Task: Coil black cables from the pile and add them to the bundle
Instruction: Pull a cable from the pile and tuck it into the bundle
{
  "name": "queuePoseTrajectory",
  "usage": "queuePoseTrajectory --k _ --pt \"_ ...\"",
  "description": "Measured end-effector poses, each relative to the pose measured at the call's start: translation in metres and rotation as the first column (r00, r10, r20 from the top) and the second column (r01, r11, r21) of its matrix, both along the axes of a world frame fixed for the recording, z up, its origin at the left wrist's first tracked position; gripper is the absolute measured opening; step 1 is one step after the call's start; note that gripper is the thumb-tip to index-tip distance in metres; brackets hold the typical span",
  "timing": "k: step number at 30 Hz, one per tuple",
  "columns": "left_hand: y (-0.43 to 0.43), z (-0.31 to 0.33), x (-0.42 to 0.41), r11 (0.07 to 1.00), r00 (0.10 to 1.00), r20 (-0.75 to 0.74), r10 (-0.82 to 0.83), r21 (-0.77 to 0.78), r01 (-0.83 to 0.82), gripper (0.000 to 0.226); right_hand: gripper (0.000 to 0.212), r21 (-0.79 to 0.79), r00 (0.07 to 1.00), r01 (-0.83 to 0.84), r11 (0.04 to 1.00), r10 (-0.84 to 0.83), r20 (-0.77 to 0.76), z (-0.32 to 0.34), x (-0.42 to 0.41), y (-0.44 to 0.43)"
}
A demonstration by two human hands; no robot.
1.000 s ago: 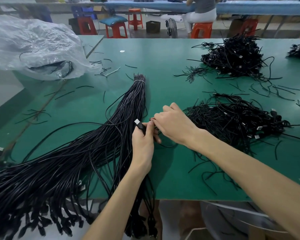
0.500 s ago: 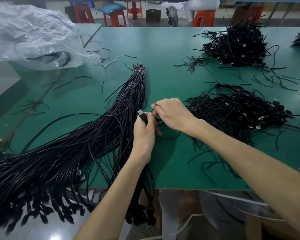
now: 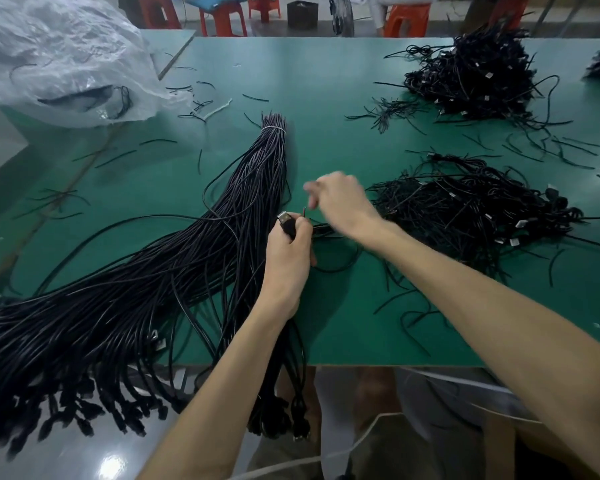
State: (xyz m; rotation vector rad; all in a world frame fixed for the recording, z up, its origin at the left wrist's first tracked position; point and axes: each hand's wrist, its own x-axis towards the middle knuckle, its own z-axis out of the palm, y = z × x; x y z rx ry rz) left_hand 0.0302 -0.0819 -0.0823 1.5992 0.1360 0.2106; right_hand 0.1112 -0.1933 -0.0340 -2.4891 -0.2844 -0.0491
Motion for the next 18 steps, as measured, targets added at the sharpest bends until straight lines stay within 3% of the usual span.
queuePoseTrajectory --k 3,9,13,16,18 --pt "0.000 0.000 -0.005 1.000 1.000 -0.008 0.018 -0.022 -0.018 0.023 0.046 0.060 0.983 0.169 0.984 -0.173 0.065 0.015 0.019 -0.026" --pt "-0.001 -0.003 0.000 0.999 0.999 -0.022 0.026 -0.042 -0.027 0.031 0.043 0.063 0.986 0.150 0.987 -0.144 -0.081 0.021 0.022 -0.038" --pt "-0.001 0.000 0.001 0.993 0.998 -0.025 0.057 -0.101 -0.059 0.028 0.070 0.053 0.990 0.137 0.989 -0.136 -0.020 0.022 0.001 -0.031" --pt "-0.002 0.000 0.002 0.988 0.997 -0.033 0.072 -0.133 -0.076 0.025 0.046 -0.006 0.983 0.095 0.995 -0.093 0.159 0.012 -0.033 -0.026" --pt "-0.001 -0.002 0.003 0.984 0.996 -0.032 0.081 -0.154 -0.085 0.024 0.031 -0.127 0.978 0.089 0.988 -0.063 0.197 0.003 -0.050 -0.025"
